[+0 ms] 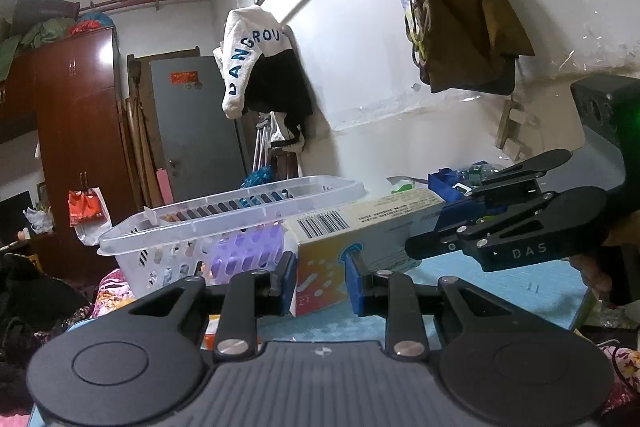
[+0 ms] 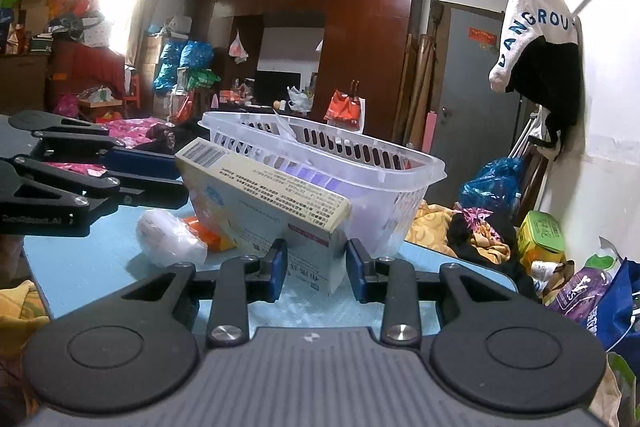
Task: Organize objects
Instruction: 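Lift and carry the medicine box with both grippers over the basket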
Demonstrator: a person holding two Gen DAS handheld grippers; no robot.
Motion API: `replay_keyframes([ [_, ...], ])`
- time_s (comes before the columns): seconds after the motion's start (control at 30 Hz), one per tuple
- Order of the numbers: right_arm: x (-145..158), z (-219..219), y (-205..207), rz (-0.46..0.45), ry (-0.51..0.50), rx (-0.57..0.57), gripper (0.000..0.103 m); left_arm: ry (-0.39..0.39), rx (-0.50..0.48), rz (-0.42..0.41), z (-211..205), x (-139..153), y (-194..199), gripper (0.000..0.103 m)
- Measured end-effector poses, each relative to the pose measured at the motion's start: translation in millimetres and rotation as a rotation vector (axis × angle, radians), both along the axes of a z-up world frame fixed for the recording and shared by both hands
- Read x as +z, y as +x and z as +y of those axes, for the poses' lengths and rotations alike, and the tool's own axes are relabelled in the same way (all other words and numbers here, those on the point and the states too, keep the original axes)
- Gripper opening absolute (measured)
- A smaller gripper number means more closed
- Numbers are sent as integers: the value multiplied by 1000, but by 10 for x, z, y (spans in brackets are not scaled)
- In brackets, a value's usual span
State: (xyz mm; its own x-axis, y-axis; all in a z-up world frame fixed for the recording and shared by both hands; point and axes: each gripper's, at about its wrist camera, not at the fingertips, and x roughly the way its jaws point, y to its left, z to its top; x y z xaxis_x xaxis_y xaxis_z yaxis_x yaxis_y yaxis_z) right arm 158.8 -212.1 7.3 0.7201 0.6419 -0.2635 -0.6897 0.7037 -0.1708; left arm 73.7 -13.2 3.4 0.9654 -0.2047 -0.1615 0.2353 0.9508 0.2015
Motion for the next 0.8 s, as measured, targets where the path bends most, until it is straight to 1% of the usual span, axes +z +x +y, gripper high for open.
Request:
replay_keyframes([
  [0.17, 130, 24, 51, -5, 18, 6, 35, -9, -2, -16, 53, 113, 11, 31],
  [0.33, 399, 109, 169, -38, 25, -2, 35, 14, 5, -43, 96, 420, 159, 31],
  [0.5, 682, 239, 389, -51, 32, -15, 35, 35, 35, -39, 173, 728, 491, 31],
  [0.6, 786, 318, 540, -46, 36, -20, 35, 24, 46, -18, 266, 859, 725, 31],
  [0.67, 827, 392, 647, -31, 34, -21, 35, 20, 61, -3, 323, 924, 886, 31],
  [0.8, 793, 531, 755, -8, 2, -36, 35, 14, 95, 37, 423, 961, 1150, 31],
])
